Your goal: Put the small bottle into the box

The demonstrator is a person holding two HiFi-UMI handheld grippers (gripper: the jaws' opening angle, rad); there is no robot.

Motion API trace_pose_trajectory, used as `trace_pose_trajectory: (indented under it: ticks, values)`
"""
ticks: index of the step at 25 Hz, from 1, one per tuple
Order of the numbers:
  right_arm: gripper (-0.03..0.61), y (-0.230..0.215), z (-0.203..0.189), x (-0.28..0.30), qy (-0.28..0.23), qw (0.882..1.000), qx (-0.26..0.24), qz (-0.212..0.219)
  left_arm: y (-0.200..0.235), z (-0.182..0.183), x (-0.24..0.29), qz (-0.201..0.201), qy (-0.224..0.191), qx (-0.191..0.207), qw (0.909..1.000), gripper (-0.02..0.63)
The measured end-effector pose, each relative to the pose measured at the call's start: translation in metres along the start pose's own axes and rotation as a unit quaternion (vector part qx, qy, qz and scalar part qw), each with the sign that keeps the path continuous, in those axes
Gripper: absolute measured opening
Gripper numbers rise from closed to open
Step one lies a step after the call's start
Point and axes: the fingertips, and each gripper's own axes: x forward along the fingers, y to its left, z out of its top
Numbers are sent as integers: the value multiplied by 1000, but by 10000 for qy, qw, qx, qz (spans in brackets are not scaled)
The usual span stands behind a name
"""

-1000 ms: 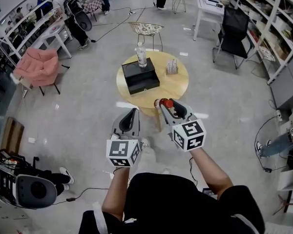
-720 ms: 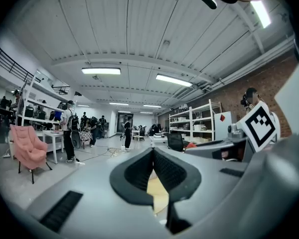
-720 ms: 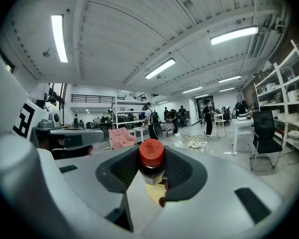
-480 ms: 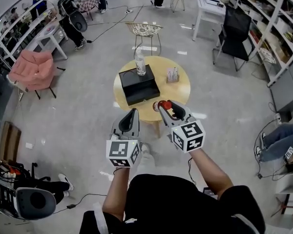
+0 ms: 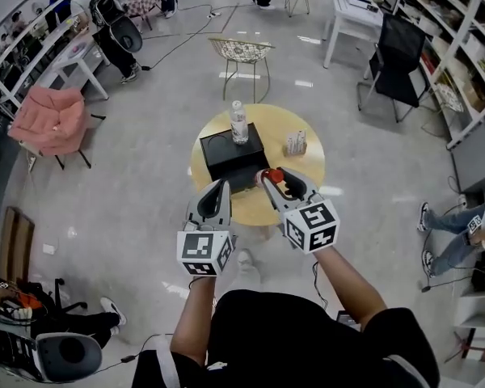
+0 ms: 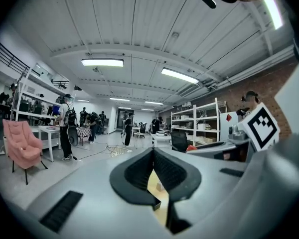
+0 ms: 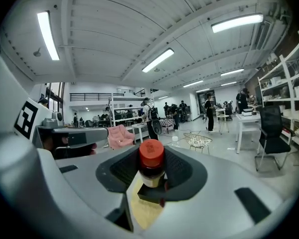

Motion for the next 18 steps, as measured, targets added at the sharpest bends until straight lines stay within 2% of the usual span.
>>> trace_pose_trajectory:
  ticks: [7,18]
  values:
    - [138,-25,3,77,174,9997,186,-49,57,-1,61,-60,152,-70,9998,11]
    - [138,-39,2,170,415,9986,289,-149,138,-22,120,-143,416,-312,9985,11]
